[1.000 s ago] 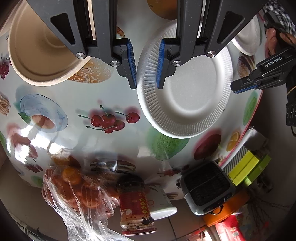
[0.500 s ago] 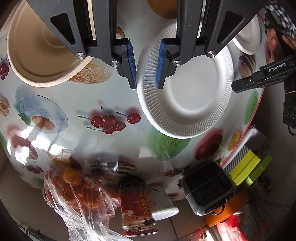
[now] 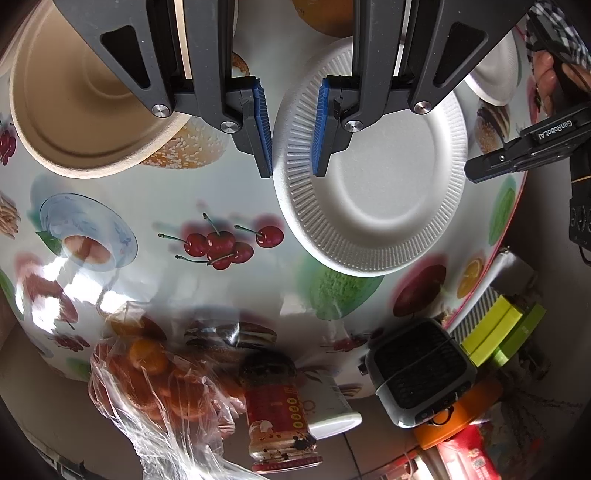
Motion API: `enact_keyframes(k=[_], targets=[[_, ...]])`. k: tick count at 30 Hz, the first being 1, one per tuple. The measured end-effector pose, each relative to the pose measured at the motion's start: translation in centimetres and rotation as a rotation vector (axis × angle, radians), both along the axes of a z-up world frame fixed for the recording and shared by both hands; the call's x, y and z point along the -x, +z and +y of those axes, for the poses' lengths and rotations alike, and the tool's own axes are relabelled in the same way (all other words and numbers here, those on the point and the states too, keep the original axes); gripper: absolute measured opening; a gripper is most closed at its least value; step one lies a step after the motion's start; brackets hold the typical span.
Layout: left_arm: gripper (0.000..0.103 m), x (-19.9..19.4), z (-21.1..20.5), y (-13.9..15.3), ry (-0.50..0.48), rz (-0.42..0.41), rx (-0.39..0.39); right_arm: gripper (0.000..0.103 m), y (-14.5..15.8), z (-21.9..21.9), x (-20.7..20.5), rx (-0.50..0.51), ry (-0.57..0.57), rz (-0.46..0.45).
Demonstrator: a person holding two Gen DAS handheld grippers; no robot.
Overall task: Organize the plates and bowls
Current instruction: 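Lift the gripped white plate with the left tool, then carry the white plate over the plate stack and lower it with the left tool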
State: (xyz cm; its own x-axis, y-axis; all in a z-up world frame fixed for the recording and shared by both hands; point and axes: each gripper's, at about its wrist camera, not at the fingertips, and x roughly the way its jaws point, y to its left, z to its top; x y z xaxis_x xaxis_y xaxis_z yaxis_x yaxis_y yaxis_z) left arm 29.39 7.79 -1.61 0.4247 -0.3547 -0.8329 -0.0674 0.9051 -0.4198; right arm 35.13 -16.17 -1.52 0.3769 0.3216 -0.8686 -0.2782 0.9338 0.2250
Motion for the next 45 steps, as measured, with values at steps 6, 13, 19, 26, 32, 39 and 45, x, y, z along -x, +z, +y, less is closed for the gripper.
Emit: enact_keyframes(k=[6,13,19,26,32,39,45], targets=[[0.012,0.4,0.3,0.5,-0.002,-0.009,0.003,0.021,0.3,0.0,0.3,-0.008,0.000,-0.002],[0.012,1.2,0.6,1.4,0.007,-0.026,0.003,0.021,0.9,0.1,0.9,-0.017,0.002,-0.012],[0.012,1.9,0.9,2.4,0.010,-0.046,0.002,0.021,1.8,0.3,1.6,-0.016,0.006,-0.031],[0.012,2.8,1.0,3.6,0.009,-0.073,0.000,0.021,3.1,0.5,2.8,-0.019,0.008,-0.053],[0.012,3.9,1.2,4.6,0.007,-0.093,-0.002,0.021,4.0,0.5,4.0,-0.025,0.012,-0.063],[0.012,5.5,1.4,5.3,0.009,-0.102,-0.005,0.021,4.8,0.7,5.8,-0.031,0.020,-0.071],[0.012,7.0,1.7,6.0,0.013,-0.116,-0.003,0.021,5.3,1.1,7.7,-0.033,0.027,-0.071]])
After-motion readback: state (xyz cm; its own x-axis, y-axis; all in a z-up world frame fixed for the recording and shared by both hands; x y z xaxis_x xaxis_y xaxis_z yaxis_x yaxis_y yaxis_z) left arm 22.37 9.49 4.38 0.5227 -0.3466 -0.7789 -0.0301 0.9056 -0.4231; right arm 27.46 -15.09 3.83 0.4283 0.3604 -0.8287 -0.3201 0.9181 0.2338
